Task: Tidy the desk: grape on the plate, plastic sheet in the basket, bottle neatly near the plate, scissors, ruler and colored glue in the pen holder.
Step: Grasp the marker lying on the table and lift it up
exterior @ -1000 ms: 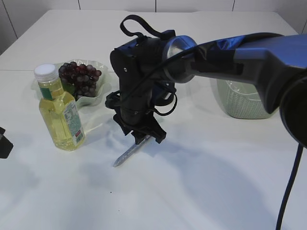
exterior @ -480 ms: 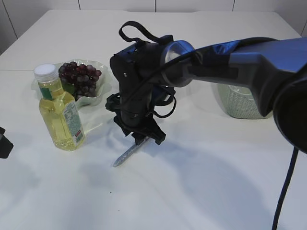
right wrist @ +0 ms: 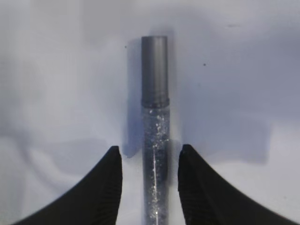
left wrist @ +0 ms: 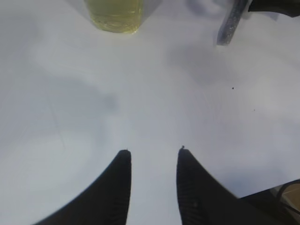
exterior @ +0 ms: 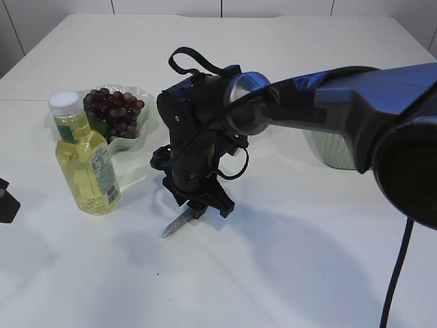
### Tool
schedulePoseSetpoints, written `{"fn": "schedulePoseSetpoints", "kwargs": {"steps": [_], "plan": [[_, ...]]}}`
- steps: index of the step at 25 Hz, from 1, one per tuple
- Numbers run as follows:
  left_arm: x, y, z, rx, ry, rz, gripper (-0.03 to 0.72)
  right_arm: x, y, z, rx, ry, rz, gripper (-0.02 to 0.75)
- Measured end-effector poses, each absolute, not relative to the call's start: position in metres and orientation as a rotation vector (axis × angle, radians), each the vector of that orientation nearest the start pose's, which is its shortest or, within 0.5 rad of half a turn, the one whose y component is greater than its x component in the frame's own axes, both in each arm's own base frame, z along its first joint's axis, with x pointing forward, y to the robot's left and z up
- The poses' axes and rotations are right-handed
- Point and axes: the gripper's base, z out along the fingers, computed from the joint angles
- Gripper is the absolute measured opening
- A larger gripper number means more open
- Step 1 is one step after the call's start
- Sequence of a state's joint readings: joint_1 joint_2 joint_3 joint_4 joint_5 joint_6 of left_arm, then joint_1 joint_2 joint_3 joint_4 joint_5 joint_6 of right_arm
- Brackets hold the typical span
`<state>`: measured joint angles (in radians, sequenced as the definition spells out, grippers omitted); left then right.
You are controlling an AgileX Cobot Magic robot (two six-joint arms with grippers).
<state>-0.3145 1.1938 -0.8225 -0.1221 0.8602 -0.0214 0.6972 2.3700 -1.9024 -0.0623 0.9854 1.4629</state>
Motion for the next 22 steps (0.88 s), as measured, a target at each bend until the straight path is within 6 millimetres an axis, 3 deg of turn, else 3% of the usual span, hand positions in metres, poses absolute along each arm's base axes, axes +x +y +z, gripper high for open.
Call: {"fn": "schedulePoseSetpoints", "kwargs": {"steps": [13,22], "plan": [[0.204,-0.0751,0.2685,0.316,2.702,-0.248,0.241,0.3757,0.3086,0.1271,1.086,2.806,0.187,0.326],[0.2041,-0.0752,0.2686,0.316,2.701,-0.248,0.241,0.375,0.3083,0.1269,1.09,2.812,0.178,0.194]]}}
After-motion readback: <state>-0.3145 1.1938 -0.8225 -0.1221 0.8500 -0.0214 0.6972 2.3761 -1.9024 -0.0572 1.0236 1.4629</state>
